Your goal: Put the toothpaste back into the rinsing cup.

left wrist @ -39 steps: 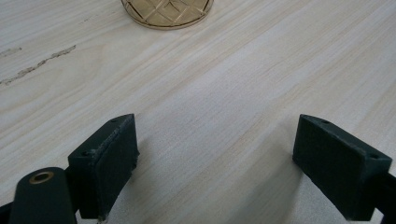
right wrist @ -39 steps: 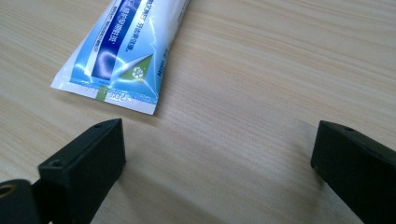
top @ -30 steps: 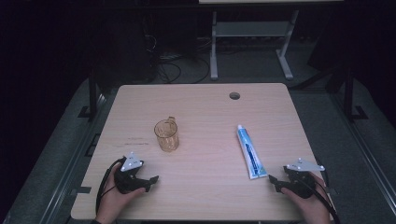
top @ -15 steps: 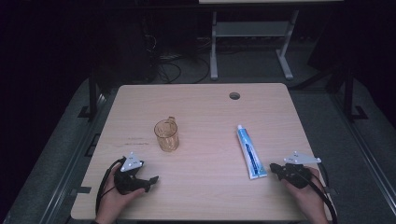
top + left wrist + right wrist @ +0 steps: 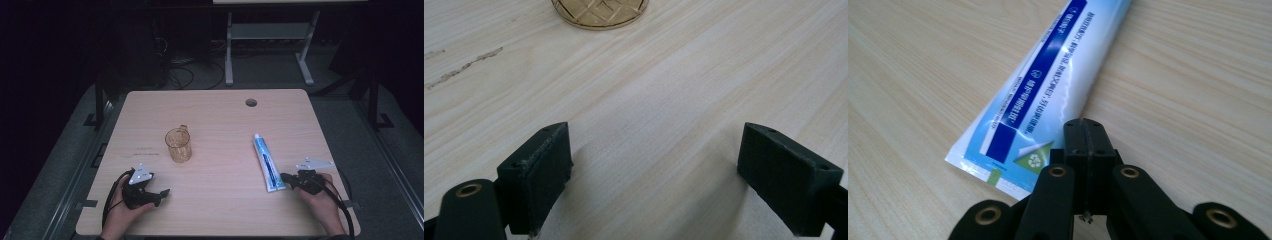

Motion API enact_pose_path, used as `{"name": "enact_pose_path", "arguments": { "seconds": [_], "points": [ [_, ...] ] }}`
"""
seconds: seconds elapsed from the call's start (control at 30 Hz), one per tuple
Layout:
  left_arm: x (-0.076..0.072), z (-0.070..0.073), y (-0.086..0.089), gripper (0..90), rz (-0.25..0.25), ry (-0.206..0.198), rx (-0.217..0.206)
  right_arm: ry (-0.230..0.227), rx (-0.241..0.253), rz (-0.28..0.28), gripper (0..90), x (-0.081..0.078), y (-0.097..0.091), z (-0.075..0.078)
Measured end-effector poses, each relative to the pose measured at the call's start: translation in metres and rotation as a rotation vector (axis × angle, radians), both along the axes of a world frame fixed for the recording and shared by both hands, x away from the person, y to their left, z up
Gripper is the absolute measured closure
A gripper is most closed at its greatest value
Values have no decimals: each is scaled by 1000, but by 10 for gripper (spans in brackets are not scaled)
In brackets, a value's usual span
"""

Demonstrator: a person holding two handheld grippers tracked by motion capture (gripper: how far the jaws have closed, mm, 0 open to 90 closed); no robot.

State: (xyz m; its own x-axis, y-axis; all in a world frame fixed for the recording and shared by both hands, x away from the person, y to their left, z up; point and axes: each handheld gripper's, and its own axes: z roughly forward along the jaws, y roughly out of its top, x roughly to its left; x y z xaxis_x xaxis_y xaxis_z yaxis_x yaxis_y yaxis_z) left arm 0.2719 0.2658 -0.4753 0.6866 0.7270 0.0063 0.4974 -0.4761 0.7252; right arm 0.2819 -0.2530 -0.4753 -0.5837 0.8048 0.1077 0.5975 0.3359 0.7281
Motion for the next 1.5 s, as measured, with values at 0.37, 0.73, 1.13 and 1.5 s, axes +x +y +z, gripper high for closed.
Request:
{"name": "enact_pose_path", "arguments": {
  "seconds": [0.37, 0.73, 1.13, 1.5],
  "points": [
    [-1, 0, 1, 133, 0, 0, 1, 11, 6, 38, 900, -2, 11, 2],
    [-1, 0, 1, 134, 0, 0, 1, 8, 6, 111, 900, -1, 34, 4],
    [-1, 0, 1, 133, 0, 0, 0, 5, 1, 170, 900, 7, 58, 5],
    [-1, 0, 1, 133, 1, -2, -1, 2, -3, 207, 900, 14, 79, 5]
  ]
}}
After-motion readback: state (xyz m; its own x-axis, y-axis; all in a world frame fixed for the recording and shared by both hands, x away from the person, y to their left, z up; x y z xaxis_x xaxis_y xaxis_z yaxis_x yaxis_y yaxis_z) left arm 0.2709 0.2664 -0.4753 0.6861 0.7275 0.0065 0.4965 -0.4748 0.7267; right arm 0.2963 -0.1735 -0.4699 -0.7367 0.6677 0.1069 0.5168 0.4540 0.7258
